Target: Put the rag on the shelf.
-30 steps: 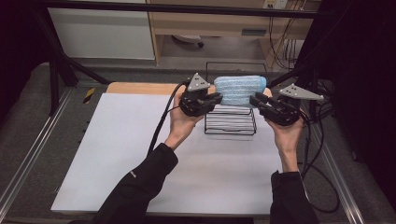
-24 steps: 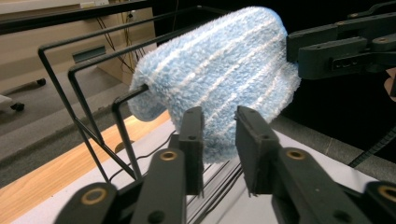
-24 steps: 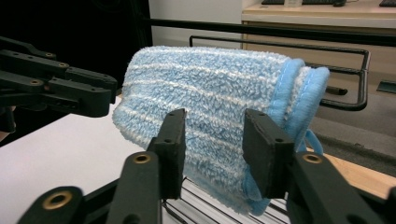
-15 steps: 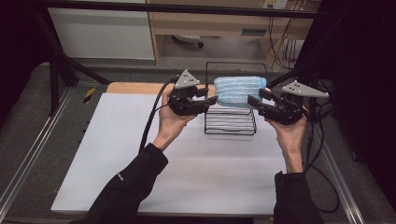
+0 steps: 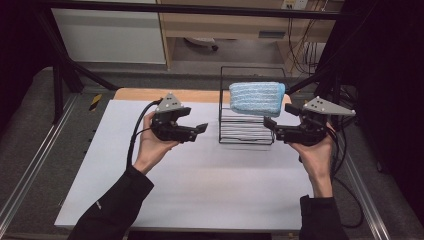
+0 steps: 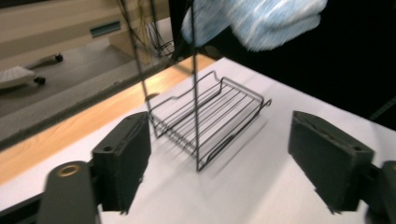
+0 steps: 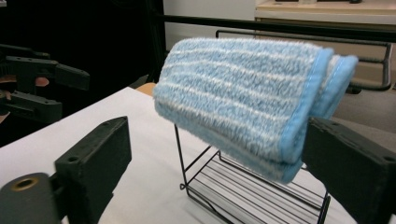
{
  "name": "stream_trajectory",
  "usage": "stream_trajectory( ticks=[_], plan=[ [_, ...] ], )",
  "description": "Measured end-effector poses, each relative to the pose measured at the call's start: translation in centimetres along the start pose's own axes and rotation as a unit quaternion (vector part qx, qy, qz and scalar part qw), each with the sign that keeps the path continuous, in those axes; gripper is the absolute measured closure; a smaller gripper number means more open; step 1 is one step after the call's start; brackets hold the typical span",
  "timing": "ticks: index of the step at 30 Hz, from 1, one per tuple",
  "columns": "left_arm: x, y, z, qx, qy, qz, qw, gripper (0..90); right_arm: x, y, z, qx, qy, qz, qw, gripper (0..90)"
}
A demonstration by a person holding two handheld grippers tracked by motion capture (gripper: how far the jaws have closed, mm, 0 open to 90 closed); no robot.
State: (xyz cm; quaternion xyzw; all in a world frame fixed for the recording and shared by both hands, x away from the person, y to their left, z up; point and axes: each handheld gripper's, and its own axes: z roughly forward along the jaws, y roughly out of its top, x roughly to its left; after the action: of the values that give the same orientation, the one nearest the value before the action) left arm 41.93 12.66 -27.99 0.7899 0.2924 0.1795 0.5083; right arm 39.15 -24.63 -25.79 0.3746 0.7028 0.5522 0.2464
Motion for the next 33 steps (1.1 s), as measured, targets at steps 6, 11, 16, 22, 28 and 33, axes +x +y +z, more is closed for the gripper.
stream_trajectory(
  ticks=[6,11,16,22,28,33],
  plan=[
    [1.3,-3.6,-2.0,0.009,0.003,-0.017,0.9998,14.0,0.7,-2.0,0.0,0.007,0.008,-0.003,0.9999,3.3],
    [2.5,-7.1,-3.4,0.021,0.015,-0.032,0.9991,11.3,1.1,-4.6,0.3,0.018,0.016,0.004,0.9997,1.5],
    [3.5,-10.4,-4.4,0.034,0.032,-0.039,0.9982,10.9,1.1,-7.7,0.8,0.035,0.026,0.010,0.9990,0.6],
    [4.3,-14.2,-5.5,0.051,0.057,-0.042,0.9962,11.0,0.7,-11.4,1.1,0.064,0.035,0.018,0.9972,0.5],
    [4.9,-17.5,-6.6,0.067,0.063,-0.052,0.9944,11.0,0.2,-14.7,0.9,0.085,0.042,0.023,0.9952,0.5],
    [5.3,-19.4,-7.4,0.075,0.068,-0.058,0.9932,11.0,-0.3,-17.3,0.9,0.113,0.046,0.029,0.9921,0.5]
  ],
)
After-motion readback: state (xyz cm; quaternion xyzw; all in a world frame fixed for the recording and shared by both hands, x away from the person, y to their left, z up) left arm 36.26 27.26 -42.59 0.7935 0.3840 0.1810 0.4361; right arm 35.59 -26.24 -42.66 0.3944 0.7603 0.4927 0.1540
